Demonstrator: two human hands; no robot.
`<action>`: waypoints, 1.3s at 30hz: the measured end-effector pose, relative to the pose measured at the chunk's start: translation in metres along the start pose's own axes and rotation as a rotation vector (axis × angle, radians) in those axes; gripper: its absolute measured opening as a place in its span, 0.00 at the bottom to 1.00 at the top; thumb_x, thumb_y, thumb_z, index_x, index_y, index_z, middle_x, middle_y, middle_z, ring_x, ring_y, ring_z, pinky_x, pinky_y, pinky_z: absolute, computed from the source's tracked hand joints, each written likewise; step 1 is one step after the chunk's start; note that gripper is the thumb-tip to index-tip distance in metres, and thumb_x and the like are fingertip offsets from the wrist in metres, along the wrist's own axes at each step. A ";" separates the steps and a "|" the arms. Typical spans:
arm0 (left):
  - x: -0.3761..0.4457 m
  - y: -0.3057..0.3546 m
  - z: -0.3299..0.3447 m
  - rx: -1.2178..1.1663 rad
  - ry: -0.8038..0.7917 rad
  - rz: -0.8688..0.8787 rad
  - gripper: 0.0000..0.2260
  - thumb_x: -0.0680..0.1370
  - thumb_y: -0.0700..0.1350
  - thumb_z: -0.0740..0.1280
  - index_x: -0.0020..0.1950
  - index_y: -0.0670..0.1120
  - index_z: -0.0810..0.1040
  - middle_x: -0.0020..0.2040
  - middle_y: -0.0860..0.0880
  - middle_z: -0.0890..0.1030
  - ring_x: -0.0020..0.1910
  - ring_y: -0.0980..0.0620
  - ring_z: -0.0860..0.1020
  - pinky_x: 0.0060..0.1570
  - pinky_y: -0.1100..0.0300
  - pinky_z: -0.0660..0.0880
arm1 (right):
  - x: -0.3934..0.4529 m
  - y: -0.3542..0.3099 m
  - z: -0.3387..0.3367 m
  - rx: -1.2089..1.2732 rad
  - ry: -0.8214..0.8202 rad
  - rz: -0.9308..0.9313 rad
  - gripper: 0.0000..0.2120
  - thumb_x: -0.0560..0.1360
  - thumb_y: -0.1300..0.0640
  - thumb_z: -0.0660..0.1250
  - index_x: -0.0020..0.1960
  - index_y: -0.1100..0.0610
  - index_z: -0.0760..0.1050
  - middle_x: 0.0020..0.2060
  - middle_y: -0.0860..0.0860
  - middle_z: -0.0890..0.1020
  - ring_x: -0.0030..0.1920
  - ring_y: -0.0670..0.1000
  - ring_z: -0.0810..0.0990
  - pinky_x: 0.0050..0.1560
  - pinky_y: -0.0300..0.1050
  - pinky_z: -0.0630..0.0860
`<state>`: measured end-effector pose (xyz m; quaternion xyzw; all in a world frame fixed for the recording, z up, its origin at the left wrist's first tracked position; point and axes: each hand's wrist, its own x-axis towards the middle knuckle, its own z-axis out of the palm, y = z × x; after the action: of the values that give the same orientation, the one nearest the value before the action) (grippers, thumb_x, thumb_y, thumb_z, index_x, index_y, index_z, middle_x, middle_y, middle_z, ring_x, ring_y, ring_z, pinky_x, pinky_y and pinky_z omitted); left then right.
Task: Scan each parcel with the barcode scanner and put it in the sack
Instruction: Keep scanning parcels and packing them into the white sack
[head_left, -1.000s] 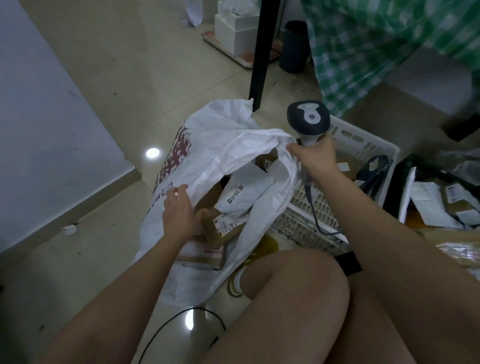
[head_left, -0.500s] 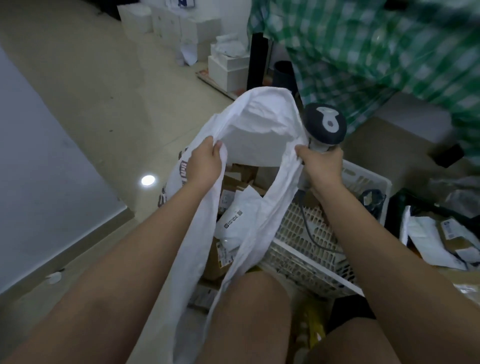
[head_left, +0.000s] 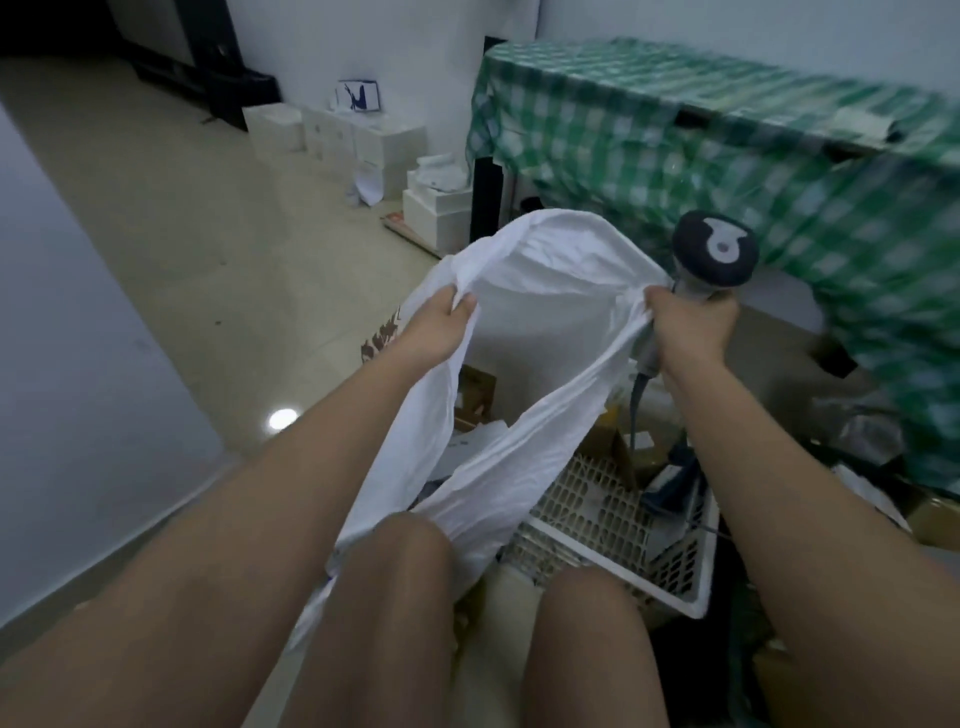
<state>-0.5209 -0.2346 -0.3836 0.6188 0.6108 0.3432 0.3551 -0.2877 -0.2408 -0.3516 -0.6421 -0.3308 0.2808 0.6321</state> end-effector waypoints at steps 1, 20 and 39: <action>-0.008 -0.006 0.009 0.006 -0.055 -0.015 0.22 0.84 0.52 0.50 0.74 0.42 0.63 0.72 0.45 0.68 0.71 0.44 0.66 0.65 0.55 0.63 | -0.001 0.007 -0.002 -0.005 -0.002 0.019 0.28 0.67 0.63 0.71 0.65 0.65 0.70 0.51 0.53 0.77 0.52 0.51 0.77 0.51 0.42 0.73; 0.117 0.001 0.038 -0.324 -0.043 -0.115 0.25 0.83 0.59 0.50 0.76 0.49 0.62 0.75 0.50 0.64 0.73 0.47 0.64 0.71 0.49 0.63 | 0.040 0.089 0.062 -0.031 -0.124 0.146 0.24 0.69 0.61 0.76 0.63 0.62 0.74 0.56 0.54 0.81 0.56 0.53 0.80 0.60 0.51 0.76; 0.160 0.122 -0.016 -0.172 -0.008 0.192 0.22 0.84 0.53 0.52 0.75 0.44 0.64 0.71 0.47 0.68 0.69 0.46 0.68 0.62 0.57 0.65 | 0.073 -0.018 0.021 0.132 0.096 -0.006 0.20 0.71 0.65 0.72 0.60 0.57 0.70 0.53 0.49 0.77 0.55 0.49 0.76 0.60 0.45 0.73</action>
<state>-0.4687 -0.0743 -0.2720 0.6429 0.5159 0.4244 0.3748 -0.2596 -0.1714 -0.3306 -0.6108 -0.2825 0.2691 0.6890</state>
